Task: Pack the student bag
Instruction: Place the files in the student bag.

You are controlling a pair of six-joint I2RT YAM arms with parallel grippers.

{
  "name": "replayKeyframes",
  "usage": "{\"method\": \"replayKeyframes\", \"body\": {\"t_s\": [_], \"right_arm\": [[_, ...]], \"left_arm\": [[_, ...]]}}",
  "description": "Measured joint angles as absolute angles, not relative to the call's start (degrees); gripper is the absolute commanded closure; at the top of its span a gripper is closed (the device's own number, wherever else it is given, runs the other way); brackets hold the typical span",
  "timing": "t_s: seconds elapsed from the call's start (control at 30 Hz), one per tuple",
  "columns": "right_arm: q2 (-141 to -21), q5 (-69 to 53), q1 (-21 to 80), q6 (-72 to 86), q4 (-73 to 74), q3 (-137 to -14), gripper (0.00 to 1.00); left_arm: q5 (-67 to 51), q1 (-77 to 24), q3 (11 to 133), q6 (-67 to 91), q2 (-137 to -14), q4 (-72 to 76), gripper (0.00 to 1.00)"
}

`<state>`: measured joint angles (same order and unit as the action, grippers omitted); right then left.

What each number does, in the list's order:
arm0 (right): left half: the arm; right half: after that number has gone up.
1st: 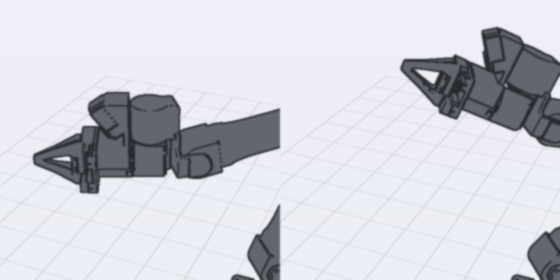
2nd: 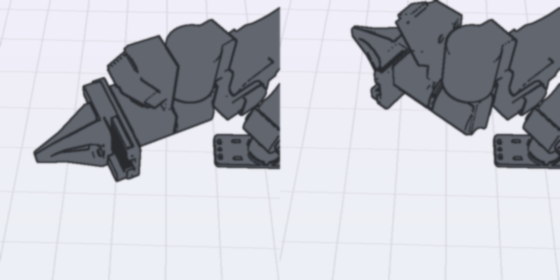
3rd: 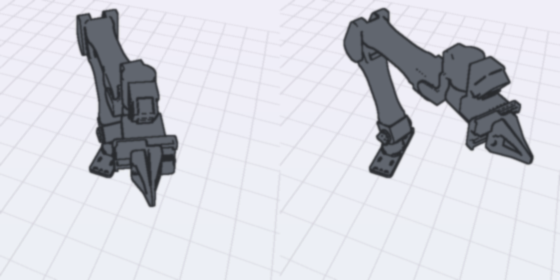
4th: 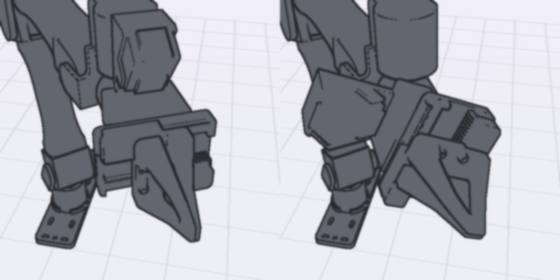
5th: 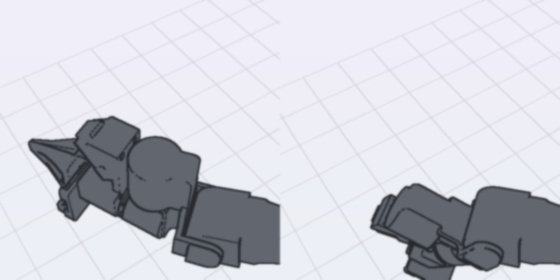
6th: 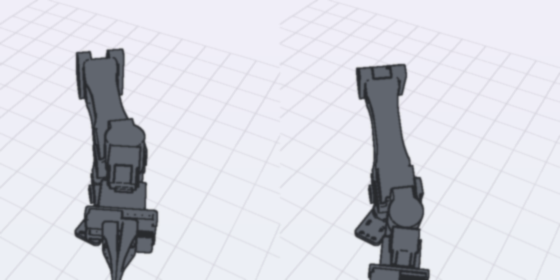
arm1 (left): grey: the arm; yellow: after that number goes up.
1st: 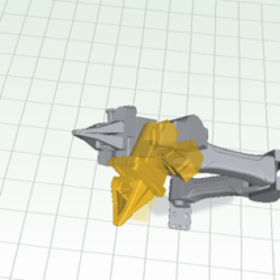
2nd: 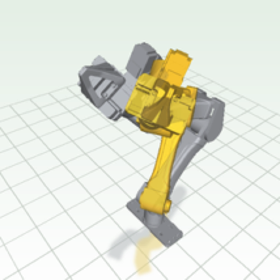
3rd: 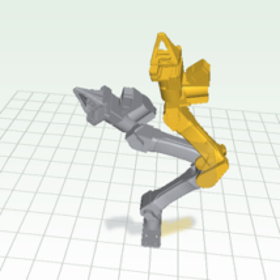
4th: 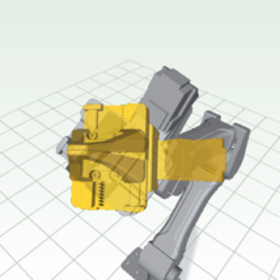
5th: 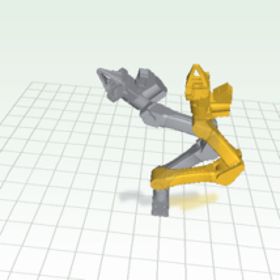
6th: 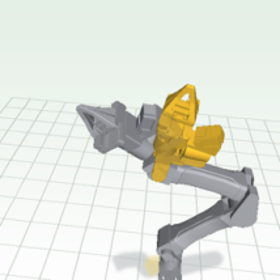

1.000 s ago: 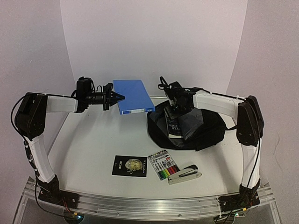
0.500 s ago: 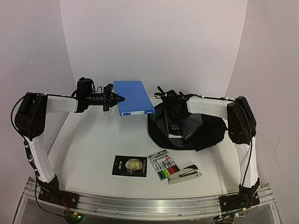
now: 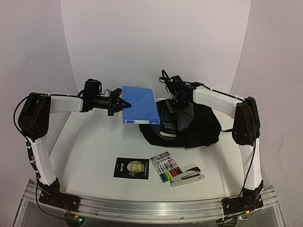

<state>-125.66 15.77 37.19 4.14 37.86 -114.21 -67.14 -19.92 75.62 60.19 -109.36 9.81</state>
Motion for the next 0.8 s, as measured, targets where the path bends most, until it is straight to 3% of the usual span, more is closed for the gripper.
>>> {"method": "replayKeyframes", "body": {"t_s": [0.47, 0.8], "right_arm": [[-113.9, 0.06, 34.93, 4.28, 36.44, -105.3, 1.0], [-113.22, -7.12, 34.52, 7.17, 35.78, -104.37, 1.0]], "left_arm": [[-70.87, -24.98, 88.0, 57.35, -126.39, 3.09, 1.0], [-66.85, -26.3, 98.52, 53.97, -133.0, -5.02, 1.0]]}}
